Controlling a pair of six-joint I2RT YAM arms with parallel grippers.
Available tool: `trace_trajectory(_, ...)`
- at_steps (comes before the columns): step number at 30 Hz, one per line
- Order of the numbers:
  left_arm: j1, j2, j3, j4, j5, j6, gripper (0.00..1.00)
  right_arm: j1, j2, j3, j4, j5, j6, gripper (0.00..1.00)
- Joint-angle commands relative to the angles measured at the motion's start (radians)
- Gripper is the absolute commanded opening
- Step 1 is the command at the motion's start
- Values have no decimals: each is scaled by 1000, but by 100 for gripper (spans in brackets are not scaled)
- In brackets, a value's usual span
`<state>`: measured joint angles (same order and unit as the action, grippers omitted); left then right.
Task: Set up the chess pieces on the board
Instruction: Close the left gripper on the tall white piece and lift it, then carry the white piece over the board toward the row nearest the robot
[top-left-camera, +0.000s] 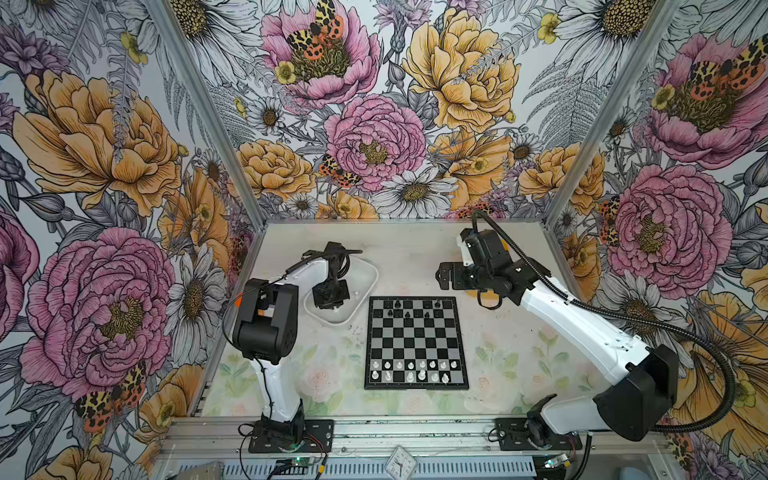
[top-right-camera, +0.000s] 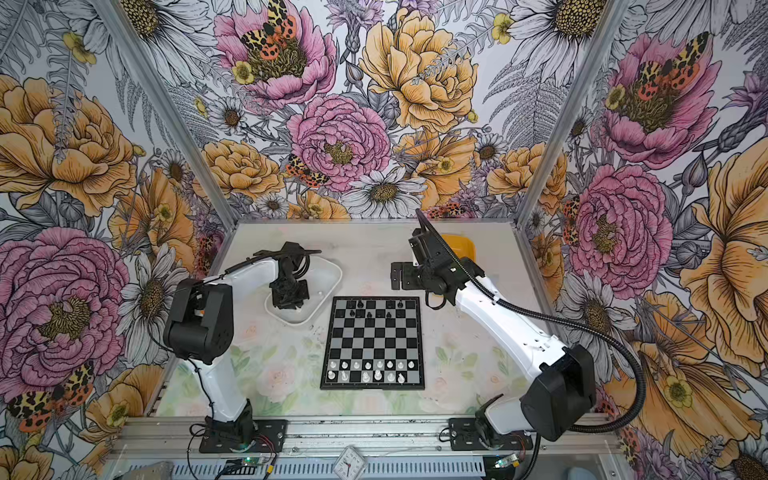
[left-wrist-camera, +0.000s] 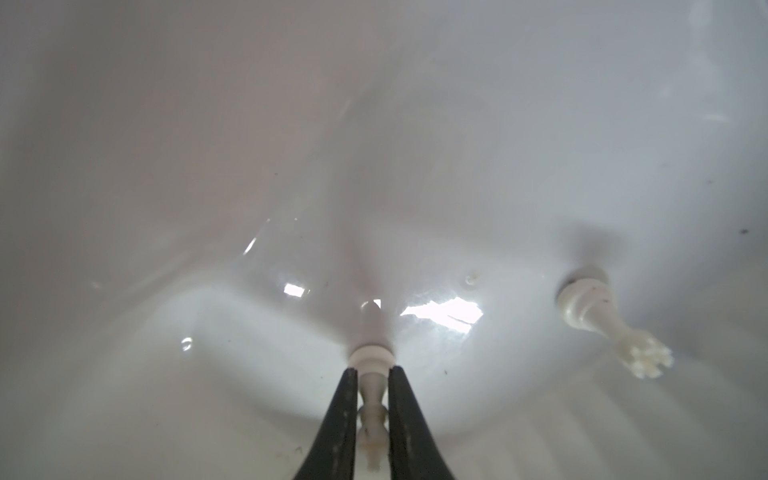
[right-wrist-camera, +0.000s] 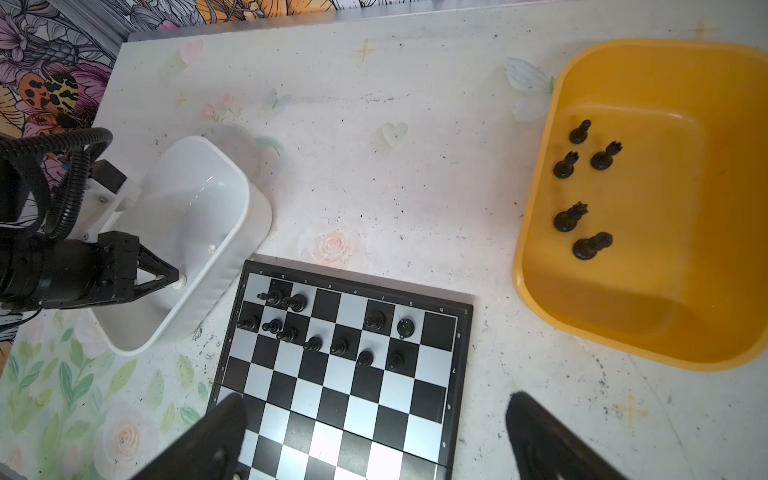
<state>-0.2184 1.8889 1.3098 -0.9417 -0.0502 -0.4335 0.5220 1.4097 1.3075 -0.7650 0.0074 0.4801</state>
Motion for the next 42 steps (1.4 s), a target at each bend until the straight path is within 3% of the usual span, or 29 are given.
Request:
trace_trajectory(1,9,-12,27,6,16,22,17,-7,14,25,23,22,2,100)
trace_trajectory(14,8,-59,49,-39,12,27,9,-5,12,23,23,16,5,100)
trace_trajectory(24,-54,-230,29,-95,-6,-13,9,-4,-50,-20,21,5,3,100)
trace_trajectory(33,-207,-386,-12,-151,-19,-126,10,7,-163,-95,3,-14,8,100)
trace_trajectory(42,-450,-517,-100,-164,-62,-313,11,27,-310,-166,-72,-26,16,100)
